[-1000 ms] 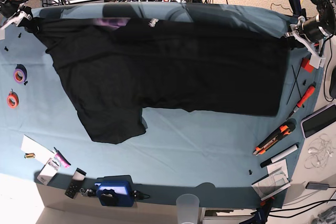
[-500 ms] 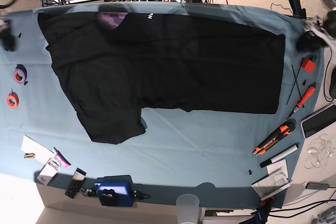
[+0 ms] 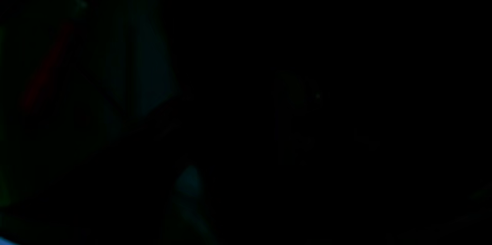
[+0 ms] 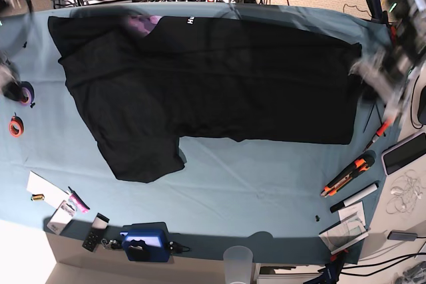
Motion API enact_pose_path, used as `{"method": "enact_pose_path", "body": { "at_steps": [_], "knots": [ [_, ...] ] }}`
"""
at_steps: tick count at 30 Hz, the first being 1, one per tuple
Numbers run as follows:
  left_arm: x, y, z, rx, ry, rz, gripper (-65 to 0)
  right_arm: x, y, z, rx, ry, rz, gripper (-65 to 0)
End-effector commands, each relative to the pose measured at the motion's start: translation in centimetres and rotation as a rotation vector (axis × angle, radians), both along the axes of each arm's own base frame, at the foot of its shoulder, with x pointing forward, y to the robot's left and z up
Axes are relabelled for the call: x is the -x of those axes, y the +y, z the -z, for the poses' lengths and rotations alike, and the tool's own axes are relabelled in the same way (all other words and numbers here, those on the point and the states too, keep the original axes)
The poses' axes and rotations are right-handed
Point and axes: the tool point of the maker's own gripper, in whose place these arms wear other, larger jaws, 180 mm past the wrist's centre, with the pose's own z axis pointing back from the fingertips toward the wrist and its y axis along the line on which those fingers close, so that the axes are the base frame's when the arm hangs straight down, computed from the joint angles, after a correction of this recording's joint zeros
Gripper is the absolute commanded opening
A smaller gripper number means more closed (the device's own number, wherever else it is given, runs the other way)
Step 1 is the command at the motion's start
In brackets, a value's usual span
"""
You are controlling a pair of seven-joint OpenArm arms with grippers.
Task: Layout the t-shirt on the table in an organized manner, then fold the t-shirt properly
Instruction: 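Release the shirt and lift both grippers away, then grasp the shirt's sleeve corner with the right gripper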
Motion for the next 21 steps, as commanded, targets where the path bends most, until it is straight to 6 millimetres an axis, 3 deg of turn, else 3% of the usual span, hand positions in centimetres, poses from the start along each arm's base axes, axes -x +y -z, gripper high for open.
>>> {"method": "enact_pose_path", "body": {
  "at_steps": [1,5,10,14,21],
  "knots": [
    [-1.3,0.9,-1.7,-0.04,-0.056,-0.021,-37.0,-1.9,-0.2,-2.8,0.065,-0.08,-0.016,-44.6],
    [-2.8,3.0,-2.6,-0.154,-0.078,-0.088,-37.0,-6.8,2.1,-2.5,0.219,-0.054,-0.091,-44.6],
    [-3.5,3.6,-3.3,-0.192,-0.094,-0.102,-37.0,-11.7,5.8,1.1,0.175,0.043,-0.187,-44.7],
    [-3.5,3.6,-3.3,-0.192,-0.093,-0.103,-37.0,-13.5,7.9,4.5,0.106,0.136,-0.235,-44.7],
    [-3.5,3.6,-3.3,-0.191,-0.094,-0.103,-37.0,-14.3,12.8,7.2,0.037,0.164,-0.321,-44.7]
  ]
}}
